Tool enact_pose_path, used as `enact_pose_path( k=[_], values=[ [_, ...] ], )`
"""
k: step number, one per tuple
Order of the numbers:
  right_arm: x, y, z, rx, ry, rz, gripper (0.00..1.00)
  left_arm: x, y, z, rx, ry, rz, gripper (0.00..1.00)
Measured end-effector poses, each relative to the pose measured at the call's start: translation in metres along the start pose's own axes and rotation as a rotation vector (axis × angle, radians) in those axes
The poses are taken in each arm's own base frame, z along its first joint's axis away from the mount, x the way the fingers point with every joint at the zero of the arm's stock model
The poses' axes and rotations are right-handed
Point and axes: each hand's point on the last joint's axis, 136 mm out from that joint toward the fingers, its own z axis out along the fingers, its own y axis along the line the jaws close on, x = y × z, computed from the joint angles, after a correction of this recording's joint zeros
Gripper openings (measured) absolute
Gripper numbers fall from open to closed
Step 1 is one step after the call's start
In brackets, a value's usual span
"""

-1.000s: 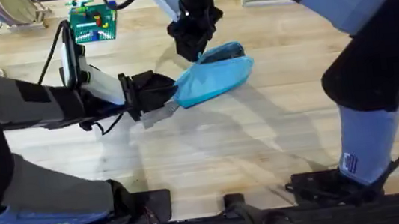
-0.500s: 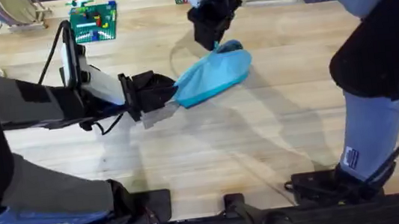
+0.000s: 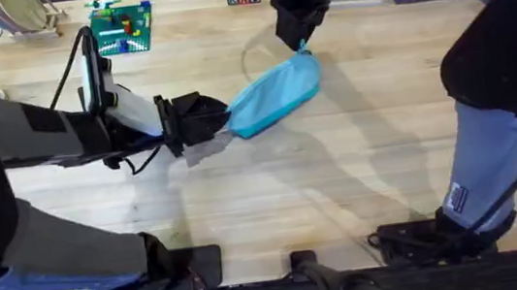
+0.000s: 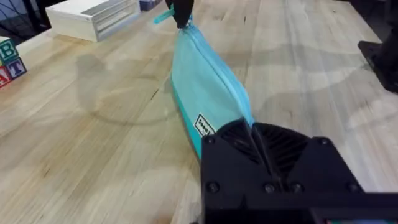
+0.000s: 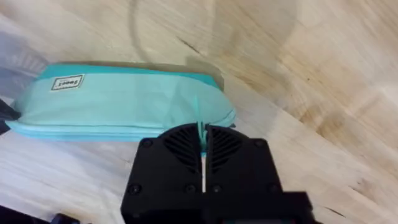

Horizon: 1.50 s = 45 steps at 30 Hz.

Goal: Unzip the bag, pick up the pens from the table one at a time and place them inside, then zip the bag closed.

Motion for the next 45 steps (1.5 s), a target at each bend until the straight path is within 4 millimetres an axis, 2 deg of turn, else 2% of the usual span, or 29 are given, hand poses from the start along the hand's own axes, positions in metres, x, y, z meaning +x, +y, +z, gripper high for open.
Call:
enact_pose_path(
  k=[16, 26, 36, 43, 45],
  values=[
    [0.003, -0.033, 0.004, -0.022, -0.013, 0.086, 0.033, 0.0, -0.001, 0.001, 0.005, 0.001, 0.0, 0.042],
    [0.002, -0.063, 0.037, -0.028, -0.05, 0.157, 0.032, 0.001, -0.001, 0.001, 0.005, 0.004, -0.004, 0.041],
    [0.001, -0.079, 0.045, -0.087, -0.083, 0.213, 0.033, 0.001, -0.002, 0.003, 0.012, 0.004, -0.003, 0.041],
    [0.011, -0.089, 0.083, -0.115, -0.007, 0.252, 0.032, 0.0, -0.002, 0.003, 0.012, 0.004, -0.003, 0.042],
    [0.011, -0.106, 0.091, -0.058, -0.009, 0.26, 0.032, 0.001, -0.002, 0.002, 0.01, 0.004, -0.01, 0.042]
  ],
)
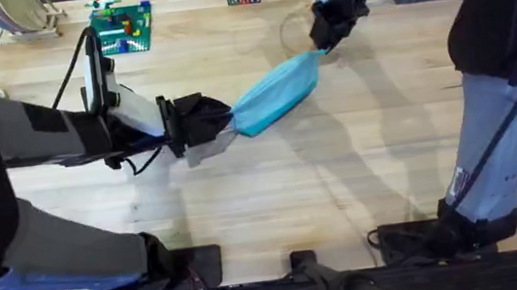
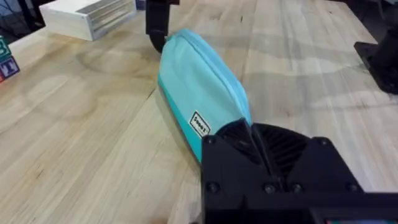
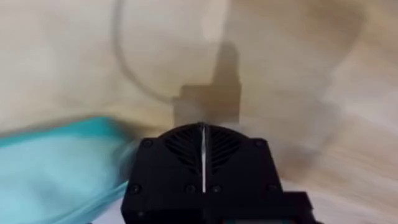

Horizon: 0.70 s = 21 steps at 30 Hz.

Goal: Unzip the bag, pick up the pens from the table one at a time and place them inside, then zip the bag closed.

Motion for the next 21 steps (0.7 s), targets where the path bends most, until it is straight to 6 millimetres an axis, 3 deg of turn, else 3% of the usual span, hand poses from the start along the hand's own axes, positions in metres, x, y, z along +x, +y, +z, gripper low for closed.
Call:
enact_pose_path(
  k=[5, 8, 17, 21],
  values=[
    [0.004, -0.058, 0.0, 0.089, -0.012, 0.078, 0.031, 0.0, 0.0, 0.0, -0.002, 0.0, -0.001, 0.042],
    [0.011, -0.077, -0.002, 0.114, 0.002, 0.112, 0.031, 0.0, 0.0, 0.0, -0.002, 0.0, -0.001, 0.042],
    [0.019, -0.081, -0.007, 0.142, 0.03, 0.117, 0.032, 0.0, 0.0, 0.0, -0.001, 0.0, -0.001, 0.042],
    [0.014, -0.081, -0.035, 0.161, -0.029, 0.117, 0.033, 0.0, 0.0, 0.0, -0.002, 0.0, -0.001, 0.042]
  ],
)
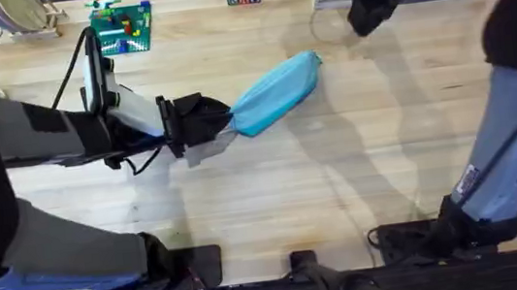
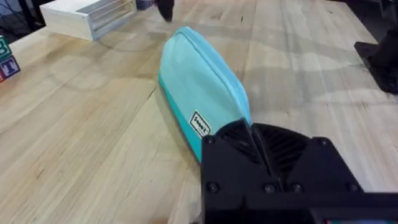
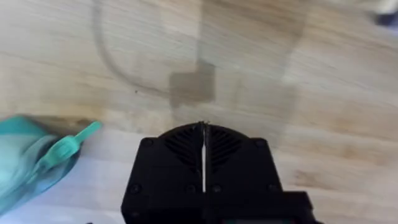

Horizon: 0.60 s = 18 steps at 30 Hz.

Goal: Unzip the bag, pick up the pens from the table one at a time and place them inside, then zip the bag closed.

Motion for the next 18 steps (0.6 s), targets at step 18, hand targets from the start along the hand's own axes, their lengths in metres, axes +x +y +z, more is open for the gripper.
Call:
enact_pose_path(
  k=[18],
  values=[
    [0.035, 0.029, -0.193, 0.023, -0.299, -0.061, 0.033, 0.0, 0.0, 0.0, 0.0, 0.0, 0.0, 0.041]
  ],
)
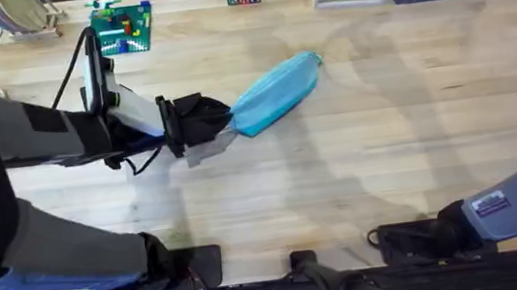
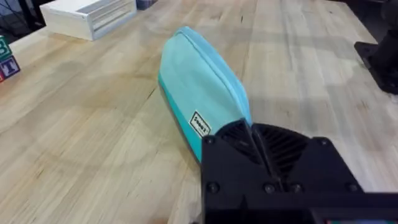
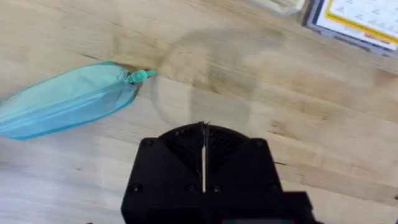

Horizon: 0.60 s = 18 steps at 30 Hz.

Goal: Unzip the bag, pick up the pens from the table one at a time and place them inside, then zip the bag closed.

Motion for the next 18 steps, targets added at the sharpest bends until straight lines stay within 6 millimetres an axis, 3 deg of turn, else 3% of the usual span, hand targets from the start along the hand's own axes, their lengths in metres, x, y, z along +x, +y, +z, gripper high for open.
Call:
enact_pose_path(
  k=[7, 18],
  values=[
    [0.016, 0.004, -0.04, 0.01, -0.101, 0.012, 0.035, 0.0, 0.0, 0.0, 0.0, 0.0, 0.0, 0.041],
    [0.094, 0.036, -0.058, -0.096, -0.126, 0.005, 0.033, 0.0, 0.0, 0.0, 0.0, 0.0, 0.0, 0.041]
  ],
)
